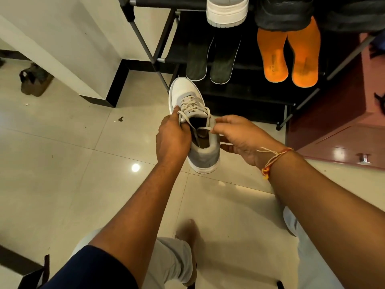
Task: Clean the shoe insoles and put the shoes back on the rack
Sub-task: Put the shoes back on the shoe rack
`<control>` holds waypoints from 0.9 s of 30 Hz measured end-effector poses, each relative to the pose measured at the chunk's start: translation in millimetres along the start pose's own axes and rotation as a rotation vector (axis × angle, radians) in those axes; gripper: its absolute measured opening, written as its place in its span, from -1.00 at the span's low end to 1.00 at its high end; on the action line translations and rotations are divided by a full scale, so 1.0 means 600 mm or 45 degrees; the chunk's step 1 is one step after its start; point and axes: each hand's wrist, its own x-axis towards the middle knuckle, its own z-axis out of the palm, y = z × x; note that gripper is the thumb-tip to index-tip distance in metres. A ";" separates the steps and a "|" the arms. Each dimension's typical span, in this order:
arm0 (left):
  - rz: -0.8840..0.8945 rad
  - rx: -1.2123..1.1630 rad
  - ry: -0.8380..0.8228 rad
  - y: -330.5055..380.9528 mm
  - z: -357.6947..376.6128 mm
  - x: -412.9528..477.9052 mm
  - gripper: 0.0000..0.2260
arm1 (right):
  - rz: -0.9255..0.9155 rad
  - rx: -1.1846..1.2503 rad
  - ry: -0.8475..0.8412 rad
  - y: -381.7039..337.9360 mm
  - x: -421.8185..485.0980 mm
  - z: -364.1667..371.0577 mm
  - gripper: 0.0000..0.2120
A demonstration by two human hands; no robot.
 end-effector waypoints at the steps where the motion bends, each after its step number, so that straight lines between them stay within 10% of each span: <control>1: 0.013 0.000 -0.002 0.001 -0.001 -0.002 -0.65 | -0.015 0.032 0.006 -0.001 -0.001 0.001 -0.86; 10: 0.176 0.008 -0.055 0.020 0.001 -0.032 -0.58 | -0.054 -0.207 0.187 0.022 0.012 0.020 -0.42; 27: 0.126 -0.422 0.065 0.008 -0.089 -0.036 -0.65 | -0.111 -0.297 0.033 -0.001 -0.048 0.056 -0.61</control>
